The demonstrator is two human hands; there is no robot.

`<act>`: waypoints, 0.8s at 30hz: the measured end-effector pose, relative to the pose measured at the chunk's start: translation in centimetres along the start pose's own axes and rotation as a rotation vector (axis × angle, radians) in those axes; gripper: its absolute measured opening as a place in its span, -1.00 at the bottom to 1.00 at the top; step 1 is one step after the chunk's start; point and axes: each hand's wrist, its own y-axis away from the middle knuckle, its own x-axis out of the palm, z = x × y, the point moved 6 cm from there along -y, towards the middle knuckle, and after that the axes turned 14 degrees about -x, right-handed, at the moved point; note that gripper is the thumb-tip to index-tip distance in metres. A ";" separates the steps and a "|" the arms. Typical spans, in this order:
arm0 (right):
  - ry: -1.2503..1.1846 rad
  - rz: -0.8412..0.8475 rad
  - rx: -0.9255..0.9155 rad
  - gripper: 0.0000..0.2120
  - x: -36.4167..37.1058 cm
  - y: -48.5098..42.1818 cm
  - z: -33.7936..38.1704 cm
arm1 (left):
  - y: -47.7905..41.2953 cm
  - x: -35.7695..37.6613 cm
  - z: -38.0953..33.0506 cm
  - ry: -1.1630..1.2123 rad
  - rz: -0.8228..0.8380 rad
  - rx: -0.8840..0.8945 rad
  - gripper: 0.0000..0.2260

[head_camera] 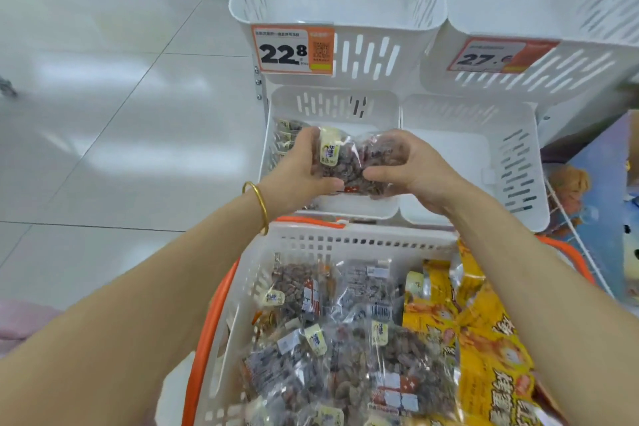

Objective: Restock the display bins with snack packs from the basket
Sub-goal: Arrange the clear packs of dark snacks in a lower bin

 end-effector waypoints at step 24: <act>0.554 -0.242 -0.235 -0.46 2.3 -19.2 -12.3 | -15.9 -5.2 8.3 -0.876 -0.372 0.146 -0.42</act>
